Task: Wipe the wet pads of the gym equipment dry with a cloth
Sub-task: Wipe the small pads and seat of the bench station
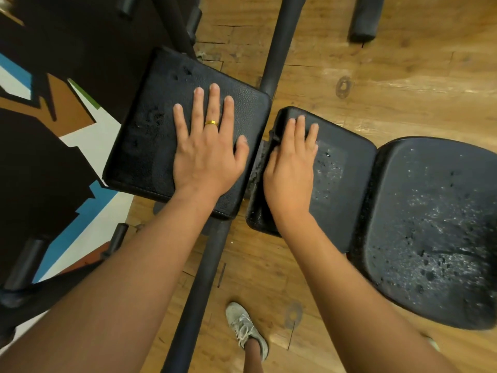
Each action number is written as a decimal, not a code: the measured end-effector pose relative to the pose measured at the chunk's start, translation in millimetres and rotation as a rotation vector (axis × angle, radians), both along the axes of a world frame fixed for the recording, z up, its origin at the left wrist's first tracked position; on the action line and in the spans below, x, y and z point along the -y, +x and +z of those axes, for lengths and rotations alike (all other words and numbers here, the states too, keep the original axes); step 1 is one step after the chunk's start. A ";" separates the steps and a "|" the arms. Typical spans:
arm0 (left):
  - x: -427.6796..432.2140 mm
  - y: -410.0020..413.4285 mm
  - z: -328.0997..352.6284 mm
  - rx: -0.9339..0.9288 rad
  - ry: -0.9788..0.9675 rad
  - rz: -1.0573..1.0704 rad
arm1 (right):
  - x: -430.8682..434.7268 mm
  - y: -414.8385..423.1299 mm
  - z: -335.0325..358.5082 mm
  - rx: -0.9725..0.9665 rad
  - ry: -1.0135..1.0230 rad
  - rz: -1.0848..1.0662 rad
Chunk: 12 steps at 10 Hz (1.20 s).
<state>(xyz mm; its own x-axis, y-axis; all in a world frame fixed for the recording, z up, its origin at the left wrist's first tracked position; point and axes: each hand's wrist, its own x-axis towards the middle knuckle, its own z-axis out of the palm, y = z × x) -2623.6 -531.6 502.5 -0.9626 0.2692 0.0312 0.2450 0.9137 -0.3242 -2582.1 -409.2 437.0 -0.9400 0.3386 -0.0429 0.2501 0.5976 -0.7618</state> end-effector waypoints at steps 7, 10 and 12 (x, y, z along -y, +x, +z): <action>0.3 -0.1 0.4 -0.008 0.006 -0.004 | 0.3 6.9 -0.6 0.000 0.005 0.053; 0.9 0.0 -0.1 -0.009 0.018 -0.008 | 16.5 54.5 2.8 -0.003 0.027 0.135; 1.2 -0.2 -1.2 -0.009 0.014 -0.007 | -4.3 -19.0 2.2 0.017 -0.005 0.012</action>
